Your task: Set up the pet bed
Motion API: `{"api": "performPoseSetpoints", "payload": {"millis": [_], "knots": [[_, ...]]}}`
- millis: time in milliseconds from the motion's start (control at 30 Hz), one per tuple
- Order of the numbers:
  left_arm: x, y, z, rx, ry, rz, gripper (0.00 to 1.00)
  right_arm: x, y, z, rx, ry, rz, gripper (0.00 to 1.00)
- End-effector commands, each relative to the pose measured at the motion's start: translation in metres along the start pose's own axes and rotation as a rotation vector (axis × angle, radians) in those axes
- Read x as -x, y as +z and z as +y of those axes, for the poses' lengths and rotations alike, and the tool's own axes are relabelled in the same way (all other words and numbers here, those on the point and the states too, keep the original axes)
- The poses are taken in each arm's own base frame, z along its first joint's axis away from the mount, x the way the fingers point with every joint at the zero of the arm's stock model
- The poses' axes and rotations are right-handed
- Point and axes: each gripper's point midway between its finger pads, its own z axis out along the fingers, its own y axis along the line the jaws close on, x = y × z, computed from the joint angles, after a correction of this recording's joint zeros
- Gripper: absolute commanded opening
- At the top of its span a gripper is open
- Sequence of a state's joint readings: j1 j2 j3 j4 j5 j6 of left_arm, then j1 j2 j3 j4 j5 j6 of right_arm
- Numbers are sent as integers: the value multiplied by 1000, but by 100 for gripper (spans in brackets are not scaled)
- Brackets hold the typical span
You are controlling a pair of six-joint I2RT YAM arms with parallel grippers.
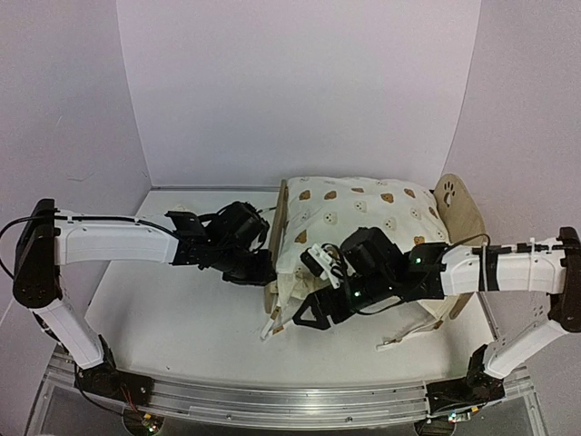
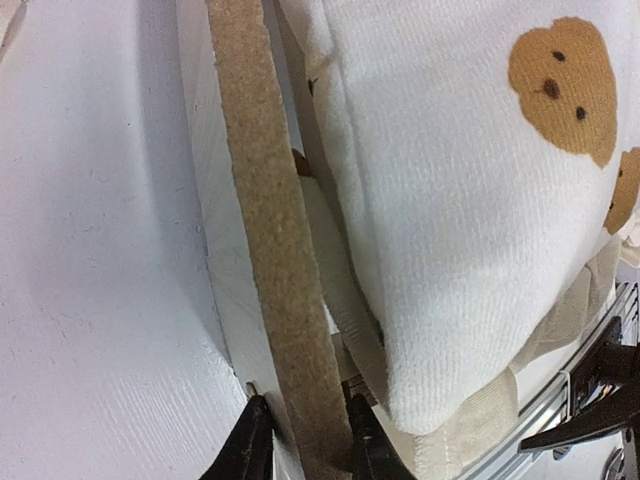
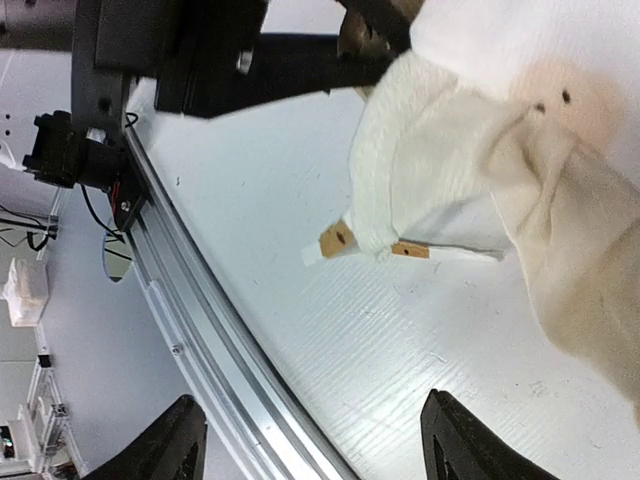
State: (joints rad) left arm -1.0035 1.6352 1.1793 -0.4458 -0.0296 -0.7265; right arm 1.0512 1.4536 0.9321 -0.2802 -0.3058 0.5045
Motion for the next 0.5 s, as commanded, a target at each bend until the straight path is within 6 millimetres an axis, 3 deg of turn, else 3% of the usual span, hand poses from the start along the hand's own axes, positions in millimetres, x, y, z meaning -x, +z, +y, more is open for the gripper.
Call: {"api": "performPoseSetpoints", "payload": {"millis": [0,67,200,333,467], "knots": [[4,1,-16,-42,8,37,5,-1,3,-24,-90,-138,-124,68],[8,-4,-22,-50,18,43,0,5,6,-32,-120,-188,-207,62],[20,-17,-33,-59,16,36,0,10,15,-51,-178,-250,-389,47],[37,-37,-46,-97,-4,-20,0,22,22,-56,-252,-333,-563,48],[58,-60,-60,-137,4,-91,0,25,38,-68,-331,-353,-592,49]]}}
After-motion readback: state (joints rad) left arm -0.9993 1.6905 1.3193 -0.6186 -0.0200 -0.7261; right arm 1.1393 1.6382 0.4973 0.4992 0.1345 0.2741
